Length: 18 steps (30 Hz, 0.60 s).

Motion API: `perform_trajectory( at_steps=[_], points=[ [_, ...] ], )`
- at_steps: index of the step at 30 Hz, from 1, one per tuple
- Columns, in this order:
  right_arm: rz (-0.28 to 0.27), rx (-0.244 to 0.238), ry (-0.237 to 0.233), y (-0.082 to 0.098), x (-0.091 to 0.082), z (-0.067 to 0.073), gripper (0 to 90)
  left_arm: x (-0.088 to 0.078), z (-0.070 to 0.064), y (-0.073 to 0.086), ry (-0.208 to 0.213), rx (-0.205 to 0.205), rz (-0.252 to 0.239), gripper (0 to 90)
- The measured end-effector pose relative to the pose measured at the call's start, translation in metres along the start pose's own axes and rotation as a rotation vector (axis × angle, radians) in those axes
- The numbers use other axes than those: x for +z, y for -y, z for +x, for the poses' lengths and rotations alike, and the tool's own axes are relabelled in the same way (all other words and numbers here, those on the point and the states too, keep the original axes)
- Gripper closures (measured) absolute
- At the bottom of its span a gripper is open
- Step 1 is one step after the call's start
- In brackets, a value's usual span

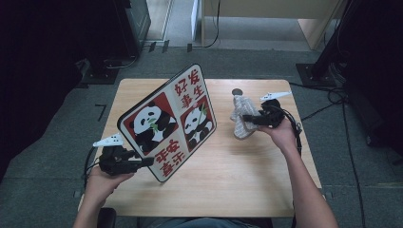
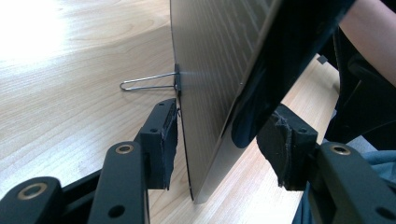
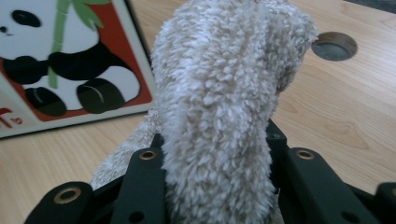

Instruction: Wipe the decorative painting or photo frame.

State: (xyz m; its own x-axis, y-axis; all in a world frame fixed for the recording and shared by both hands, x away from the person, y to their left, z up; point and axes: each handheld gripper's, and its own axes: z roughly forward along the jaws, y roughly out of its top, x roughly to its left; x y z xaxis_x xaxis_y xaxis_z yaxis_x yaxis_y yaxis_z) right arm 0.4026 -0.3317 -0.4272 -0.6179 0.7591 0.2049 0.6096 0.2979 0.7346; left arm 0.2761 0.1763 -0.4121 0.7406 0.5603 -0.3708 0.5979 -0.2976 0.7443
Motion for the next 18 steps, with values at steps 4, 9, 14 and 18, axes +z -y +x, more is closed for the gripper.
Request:
perform_trajectory(
  at_steps=[4,9,14,18],
  points=[
    [-0.003,-0.031,-0.023,-0.008,-0.003,0.008,64.4,0.001,0.0,0.0,-0.007,-0.007,0.005,48.4],
    [-0.022,-0.046,-0.061,-0.016,-0.007,0.019,64.2,0.002,0.0,-0.002,-0.007,-0.027,0.011,47.4],
    [-0.015,-0.045,-0.093,-0.02,-0.008,0.028,64.2,0.002,-0.002,-0.004,-0.006,-0.008,-0.002,49.9],
    [-0.002,-0.076,-0.103,-0.024,-0.007,0.036,64.2,0.003,-0.003,-0.004,-0.013,0.003,-0.004,51.5]
  ],
)
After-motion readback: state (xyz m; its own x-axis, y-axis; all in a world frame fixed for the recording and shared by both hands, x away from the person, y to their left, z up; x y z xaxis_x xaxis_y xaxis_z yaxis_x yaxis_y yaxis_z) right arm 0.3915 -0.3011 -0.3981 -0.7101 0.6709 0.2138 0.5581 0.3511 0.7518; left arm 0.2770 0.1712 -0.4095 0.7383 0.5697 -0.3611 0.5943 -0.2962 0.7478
